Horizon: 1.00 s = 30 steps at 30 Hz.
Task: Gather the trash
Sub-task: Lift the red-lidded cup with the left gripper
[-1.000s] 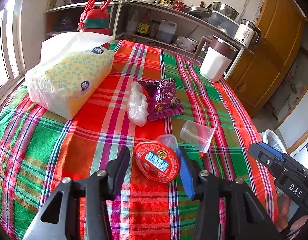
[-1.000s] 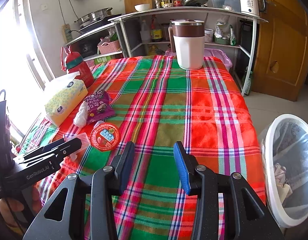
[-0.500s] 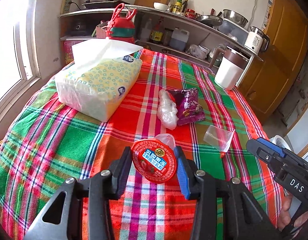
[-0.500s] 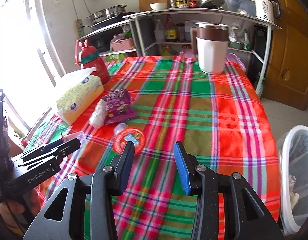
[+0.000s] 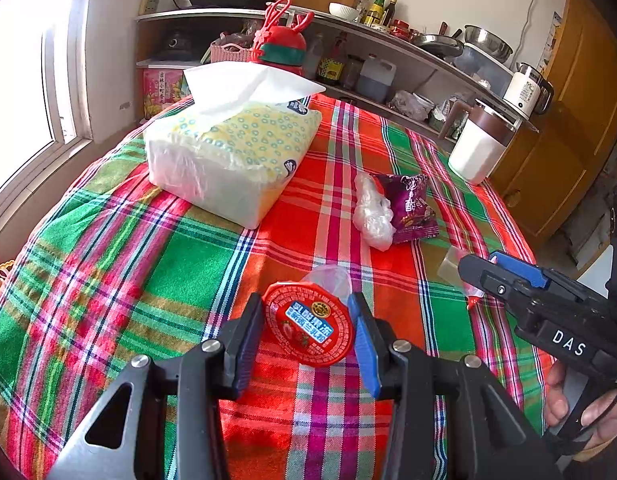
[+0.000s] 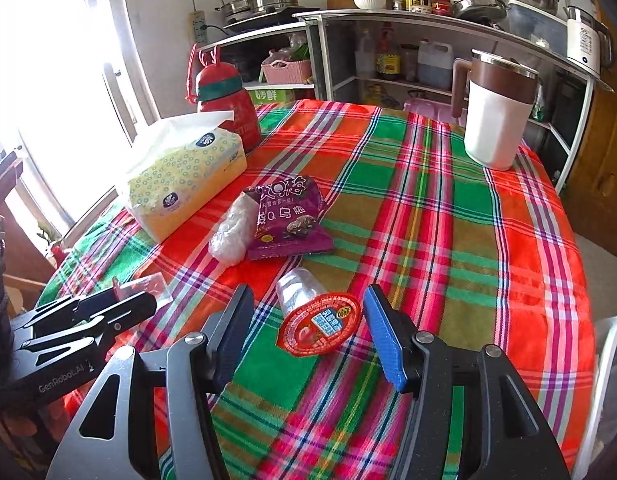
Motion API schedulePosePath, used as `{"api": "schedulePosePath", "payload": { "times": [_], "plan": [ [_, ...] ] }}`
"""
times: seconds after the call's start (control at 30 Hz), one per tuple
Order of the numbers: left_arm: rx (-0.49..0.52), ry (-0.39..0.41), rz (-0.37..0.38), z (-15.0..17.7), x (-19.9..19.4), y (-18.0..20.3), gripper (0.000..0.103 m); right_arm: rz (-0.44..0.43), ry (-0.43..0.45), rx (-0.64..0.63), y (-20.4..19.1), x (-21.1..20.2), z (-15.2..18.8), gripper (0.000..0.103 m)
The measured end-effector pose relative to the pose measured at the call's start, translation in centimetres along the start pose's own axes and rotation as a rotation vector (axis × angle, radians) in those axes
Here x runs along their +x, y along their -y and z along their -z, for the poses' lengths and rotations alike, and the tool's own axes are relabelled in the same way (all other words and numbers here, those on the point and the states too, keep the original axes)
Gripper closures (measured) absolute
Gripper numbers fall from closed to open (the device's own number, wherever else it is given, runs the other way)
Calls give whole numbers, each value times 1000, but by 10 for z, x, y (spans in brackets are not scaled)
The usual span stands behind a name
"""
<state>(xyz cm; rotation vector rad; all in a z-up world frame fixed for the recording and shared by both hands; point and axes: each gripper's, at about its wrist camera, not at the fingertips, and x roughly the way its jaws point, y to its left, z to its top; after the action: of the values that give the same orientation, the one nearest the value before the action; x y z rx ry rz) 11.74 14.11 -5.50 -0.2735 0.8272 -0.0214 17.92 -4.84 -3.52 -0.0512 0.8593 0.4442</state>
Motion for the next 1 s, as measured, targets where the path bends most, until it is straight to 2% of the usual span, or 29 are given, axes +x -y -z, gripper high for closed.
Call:
{"api": "schedulePosePath", "payload": {
  "times": [0.27, 0.57, 0.63, 1.0],
  "plan": [
    [1, -13, 8, 3, 3, 0, 59, 1, -38, -10, -2, 11, 3, 45],
    [8, -12, 6, 3, 2, 2, 59, -4, -41, 21, 3, 11, 6, 46],
    [10, -10, 3, 3, 2, 2, 59, -7, -38, 26, 3, 10, 7, 55],
    [37, 6, -6, 4, -6, 10, 59, 0, -24, 32, 3, 3, 13, 55]
  ]
}}
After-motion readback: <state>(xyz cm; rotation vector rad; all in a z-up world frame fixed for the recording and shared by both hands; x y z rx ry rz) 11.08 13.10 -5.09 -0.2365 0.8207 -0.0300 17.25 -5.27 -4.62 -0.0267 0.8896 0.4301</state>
